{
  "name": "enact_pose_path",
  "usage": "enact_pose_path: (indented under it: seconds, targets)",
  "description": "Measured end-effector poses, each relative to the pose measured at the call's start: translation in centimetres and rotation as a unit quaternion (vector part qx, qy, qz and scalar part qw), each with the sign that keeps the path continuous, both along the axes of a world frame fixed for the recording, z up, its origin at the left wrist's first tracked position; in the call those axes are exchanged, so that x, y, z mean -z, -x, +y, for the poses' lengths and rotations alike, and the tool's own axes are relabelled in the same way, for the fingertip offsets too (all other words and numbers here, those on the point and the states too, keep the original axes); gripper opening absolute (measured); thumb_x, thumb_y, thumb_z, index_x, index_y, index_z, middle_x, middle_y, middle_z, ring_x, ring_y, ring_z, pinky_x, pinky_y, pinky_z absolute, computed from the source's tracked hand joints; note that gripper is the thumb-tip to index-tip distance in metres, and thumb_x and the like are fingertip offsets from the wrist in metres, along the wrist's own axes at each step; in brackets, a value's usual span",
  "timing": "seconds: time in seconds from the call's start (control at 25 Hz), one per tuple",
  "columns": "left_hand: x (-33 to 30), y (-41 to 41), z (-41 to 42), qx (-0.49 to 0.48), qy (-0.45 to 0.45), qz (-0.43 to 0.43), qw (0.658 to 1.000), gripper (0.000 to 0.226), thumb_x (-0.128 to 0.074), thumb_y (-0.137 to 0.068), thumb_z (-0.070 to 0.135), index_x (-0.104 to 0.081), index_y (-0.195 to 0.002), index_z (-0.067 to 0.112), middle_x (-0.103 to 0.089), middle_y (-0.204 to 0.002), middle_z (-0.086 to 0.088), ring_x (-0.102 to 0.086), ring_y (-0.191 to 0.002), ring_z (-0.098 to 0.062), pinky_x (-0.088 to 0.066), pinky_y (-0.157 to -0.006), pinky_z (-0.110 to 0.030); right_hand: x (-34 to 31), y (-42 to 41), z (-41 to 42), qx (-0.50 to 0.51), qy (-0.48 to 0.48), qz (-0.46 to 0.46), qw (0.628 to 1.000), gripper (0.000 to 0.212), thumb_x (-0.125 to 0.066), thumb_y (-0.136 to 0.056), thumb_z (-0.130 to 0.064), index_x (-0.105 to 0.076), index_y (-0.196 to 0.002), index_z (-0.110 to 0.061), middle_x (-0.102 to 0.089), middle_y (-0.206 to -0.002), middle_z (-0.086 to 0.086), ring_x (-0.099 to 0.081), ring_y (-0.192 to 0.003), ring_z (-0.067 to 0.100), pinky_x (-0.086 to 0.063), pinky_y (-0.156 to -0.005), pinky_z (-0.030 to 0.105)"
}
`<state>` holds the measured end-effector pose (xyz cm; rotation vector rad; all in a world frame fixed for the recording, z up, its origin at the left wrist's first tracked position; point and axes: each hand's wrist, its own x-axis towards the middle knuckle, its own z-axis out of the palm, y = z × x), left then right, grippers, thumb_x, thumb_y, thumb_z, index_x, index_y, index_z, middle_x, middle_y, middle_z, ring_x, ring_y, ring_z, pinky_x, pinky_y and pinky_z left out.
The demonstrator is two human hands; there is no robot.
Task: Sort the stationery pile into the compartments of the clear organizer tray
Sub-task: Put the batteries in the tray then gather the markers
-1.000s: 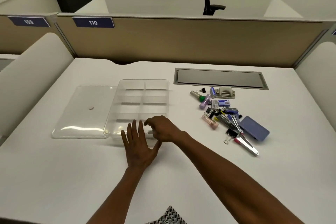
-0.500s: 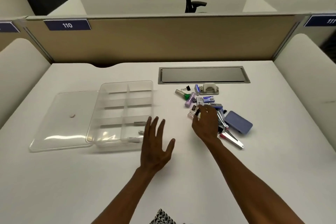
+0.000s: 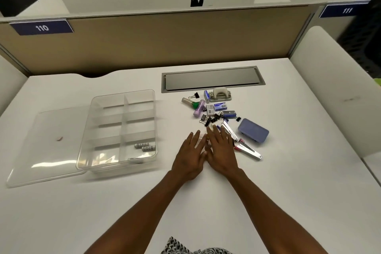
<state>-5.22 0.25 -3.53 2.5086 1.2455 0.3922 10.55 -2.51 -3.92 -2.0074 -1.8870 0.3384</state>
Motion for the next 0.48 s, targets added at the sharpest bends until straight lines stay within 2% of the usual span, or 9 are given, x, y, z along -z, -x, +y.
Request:
enact_pose_path:
  seconds: [0.08,0.16,0.24,0.32,0.48]
  targets:
    - [0.7,0.1,0.2,-0.002,0.013,0.008,1.0,0.062,-0.033,-0.099,0.043,-0.015,-0.155,0.026,-0.006,-0.164,0.0,-0.009,-0.151,-0.022,-0.019,-0.122,-0.041,-0.2,-0.5,-0.4,0.033,-0.042,0.082,0.995,0.069,-0.053,-0.092,-0.03,-0.025,-0.154,-0.022,-0.018,-0.163,0.004,-0.007,-0.152,0.02,-0.014,-0.123,0.042]
    - [0.9,0.3,-0.1,-0.011,0.011,-0.012,1.0,0.062,-0.038,-0.098,0.039,-0.016,-0.155,0.028,-0.011,-0.164,0.0,-0.012,-0.15,-0.02,-0.016,-0.122,-0.035,-0.4,-1.2,-0.9,0.099,-0.072,0.122,0.985,0.072,-0.063,-0.085,-0.023,-0.034,-0.15,-0.018,-0.024,-0.161,0.006,-0.012,-0.151,0.021,-0.016,-0.121,0.038]
    - [0.8,0.2,-0.3,-0.031,0.007,-0.045,0.998,0.059,-0.044,-0.097,0.029,-0.026,-0.153,0.028,-0.027,-0.159,-0.003,-0.023,-0.147,-0.021,-0.021,-0.121,-0.034,-0.4,-1.9,-1.5,0.158,-0.097,0.128,0.974,0.062,-0.067,-0.08,-0.015,-0.047,-0.139,-0.012,-0.036,-0.154,0.011,-0.023,-0.148,0.027,-0.024,-0.119,0.042]
    - [0.7,-0.1,-0.1,-0.054,0.004,-0.069,0.996,0.056,-0.049,-0.094,0.022,-0.036,-0.149,0.025,-0.042,-0.15,-0.006,-0.035,-0.141,-0.024,-0.028,-0.117,-0.036,0.0,-2.4,-2.0,0.171,-0.115,0.108,0.972,0.047,-0.066,-0.081,-0.014,-0.057,-0.127,-0.009,-0.047,-0.145,0.014,-0.031,-0.143,0.032,-0.033,-0.115,0.05]
    - [0.9,-0.4,-0.3,-0.08,0.007,-0.1,0.992,0.054,-0.054,-0.092,0.019,-0.042,-0.145,0.021,-0.048,-0.144,-0.005,-0.039,-0.137,-0.023,-0.032,-0.115,-0.038,0.7,-2.8,-2.7,0.128,-0.109,0.09,0.982,0.044,-0.069,-0.078,-0.019,-0.063,-0.121,-0.01,-0.054,-0.138,0.014,-0.041,-0.137,0.034,-0.039,-0.109,0.052]
